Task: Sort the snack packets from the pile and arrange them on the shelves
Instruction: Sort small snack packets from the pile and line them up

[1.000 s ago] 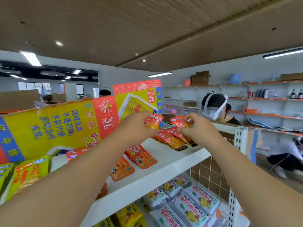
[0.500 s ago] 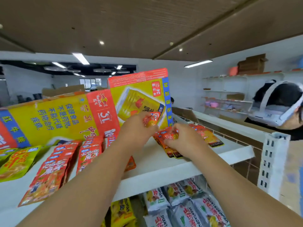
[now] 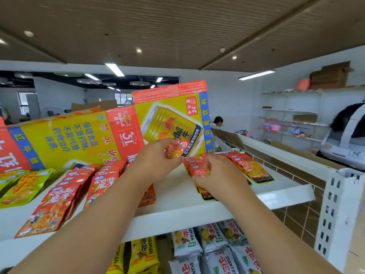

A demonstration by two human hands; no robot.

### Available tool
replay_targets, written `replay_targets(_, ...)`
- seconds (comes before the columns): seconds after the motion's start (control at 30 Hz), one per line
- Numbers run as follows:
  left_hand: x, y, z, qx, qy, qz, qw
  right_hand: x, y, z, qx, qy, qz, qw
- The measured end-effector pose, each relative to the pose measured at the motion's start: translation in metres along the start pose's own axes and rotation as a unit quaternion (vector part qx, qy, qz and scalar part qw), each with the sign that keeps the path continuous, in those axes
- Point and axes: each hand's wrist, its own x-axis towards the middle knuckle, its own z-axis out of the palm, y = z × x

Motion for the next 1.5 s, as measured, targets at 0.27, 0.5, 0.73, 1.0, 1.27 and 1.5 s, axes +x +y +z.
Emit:
replay_targets(0.27,-0.002,0.002,0.000,0.013,-0.013,0.015,1.000,-0.001,0.000,-0.002,-0.019,-0.009,-0.006,1.000)
replay_targets(0.5,-0.001,0.001,0.002,0.014,-0.015,0.017,1.000,-0.001,-0.001,-0.002,-0.009,-0.021,0.007,1.000)
replay_targets(0.73,-0.002,0.002,0.002,0.015,-0.012,0.017,1.000,-0.002,-0.002,-0.004,-0.001,-0.019,0.016,1.000)
replay_targets(1.0,-0.002,0.004,0.003,0.003,0.007,0.026,1.000,-0.002,-0.010,-0.015,0.029,0.066,-0.005,0.997)
replay_targets(1.27,-0.003,0.009,0.002,0.007,0.036,0.057,0.998,0.013,-0.042,-0.011,0.047,0.011,-0.070,0.996)
replay_targets(1.5,-0.005,0.011,-0.004,-0.036,0.026,0.070,0.997,0.026,-0.050,-0.018,0.124,-0.001,-0.014,0.992)
